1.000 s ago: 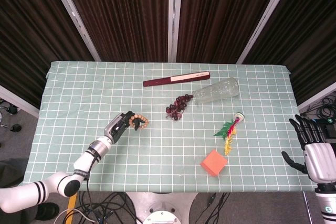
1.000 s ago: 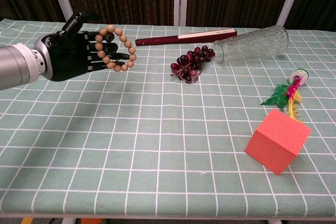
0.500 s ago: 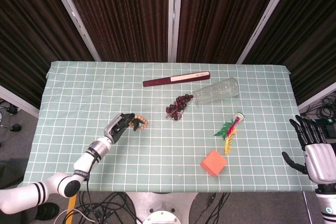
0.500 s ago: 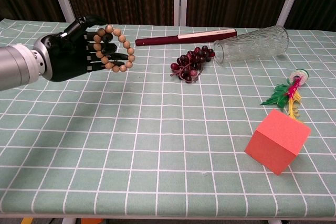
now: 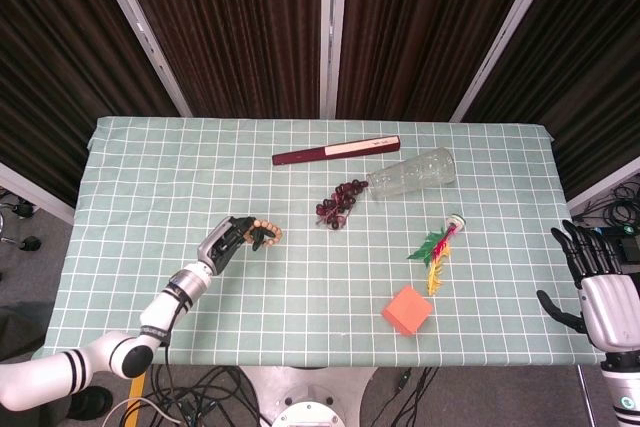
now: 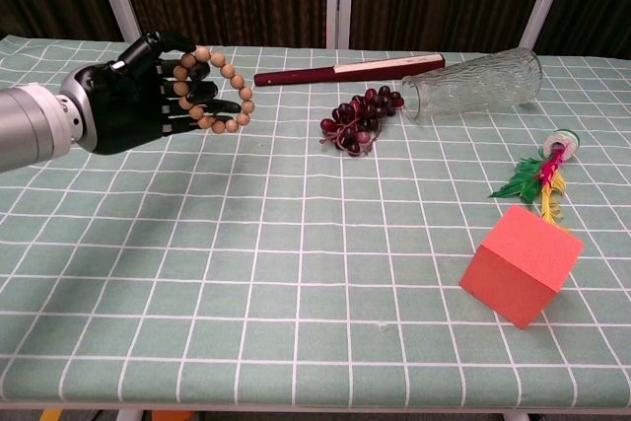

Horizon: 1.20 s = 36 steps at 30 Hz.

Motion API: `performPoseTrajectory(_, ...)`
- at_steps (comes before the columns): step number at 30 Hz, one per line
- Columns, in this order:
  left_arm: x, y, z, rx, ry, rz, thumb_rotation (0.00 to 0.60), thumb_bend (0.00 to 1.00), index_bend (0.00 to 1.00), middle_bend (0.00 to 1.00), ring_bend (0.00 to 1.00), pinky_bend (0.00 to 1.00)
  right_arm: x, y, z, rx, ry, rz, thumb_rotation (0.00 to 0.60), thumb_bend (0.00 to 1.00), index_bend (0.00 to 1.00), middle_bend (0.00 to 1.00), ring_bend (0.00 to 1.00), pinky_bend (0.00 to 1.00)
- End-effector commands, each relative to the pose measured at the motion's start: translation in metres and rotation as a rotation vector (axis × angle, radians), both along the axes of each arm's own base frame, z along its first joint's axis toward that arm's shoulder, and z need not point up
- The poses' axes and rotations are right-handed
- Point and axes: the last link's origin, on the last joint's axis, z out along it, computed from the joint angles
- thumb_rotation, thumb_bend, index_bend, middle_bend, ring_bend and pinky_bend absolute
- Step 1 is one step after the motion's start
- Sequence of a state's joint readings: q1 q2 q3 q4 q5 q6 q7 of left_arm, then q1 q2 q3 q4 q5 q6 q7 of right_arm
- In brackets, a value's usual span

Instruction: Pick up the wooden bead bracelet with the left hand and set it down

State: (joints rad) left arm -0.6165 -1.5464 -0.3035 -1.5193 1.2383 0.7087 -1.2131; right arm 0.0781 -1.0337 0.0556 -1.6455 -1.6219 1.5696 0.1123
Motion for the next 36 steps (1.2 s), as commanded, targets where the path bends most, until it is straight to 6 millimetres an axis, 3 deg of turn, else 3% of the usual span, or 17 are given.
performPoseTrajectory(1,0.0001,-0.0005,0.0009,0.002,-0.002,0.0,0.291,0.6,0.71,0.75,0.37,0.1,0.0003,0.0002,0.0003,-0.001,0.0,0.002,0.6,0.16,0.0,0.0,0.0,0.0)
performPoseTrajectory(7,-0.0002,-0.0017,0.0027,0.007,0.005,-0.006,0.294,0.66,0.71,0.75,0.37,0.11,0.0007,0.0001,0.0004,-0.002,-0.002,0.004,0.6,0.16,0.0,0.0,0.0,0.0)
performPoseTrajectory(13,-0.0006,-0.0005,0.0034,0.019,0.009,0.0,0.384,0.75,0.68,0.72,0.37,0.11,0.0012,-0.0014,0.0002,-0.001,-0.002,0.007,0.6,0.16,0.0,0.0,0.0,0.0)
performPoseTrajectory(24,-0.0019,0.0041,0.0037,0.03,-0.001,0.038,0.459,0.87,0.58,0.64,0.36,0.12,0.0019,-0.0024,0.0006,0.0,-0.002,0.005,0.6,0.16,0.0,0.0,0.0,0.0)
performPoseTrajectory(28,-0.0011,0.005,0.0041,0.029,-0.004,0.04,0.564,0.9,0.54,0.63,0.35,0.12,0.0022,-0.0027,0.0004,0.002,-0.002,0.006,0.6,0.16,0.0,0.0,0.0,0.0)
performPoseTrajectory(31,-0.0007,0.0057,0.0043,0.028,-0.002,0.039,0.6,0.92,0.52,0.61,0.35,0.12,0.0024,-0.003,0.0004,0.003,-0.003,0.005,0.6,0.16,0.0,0.0,0.0,0.0)
performPoseTrajectory(32,-0.0004,0.0057,0.0044,0.03,0.0,0.036,0.585,0.92,0.52,0.61,0.35,0.12,0.0024,-0.0031,0.0004,0.003,-0.003,0.005,0.6,0.16,0.0,0.0,0.0,0.0)
performPoseTrajectory(33,-0.0002,0.0055,0.0044,0.032,-0.002,0.035,0.531,0.91,0.51,0.6,0.34,0.12,0.0023,-0.0032,0.0005,0.002,-0.003,0.004,0.6,0.16,0.0,0.0,0.0,0.0)
performPoseTrajectory(36,0.0006,0.0052,0.0042,0.036,-0.013,0.037,0.291,0.85,0.49,0.58,0.33,0.12,0.0021,-0.0031,0.0004,0.003,-0.004,0.003,0.6,0.16,0.0,0.0,0.0,0.0)
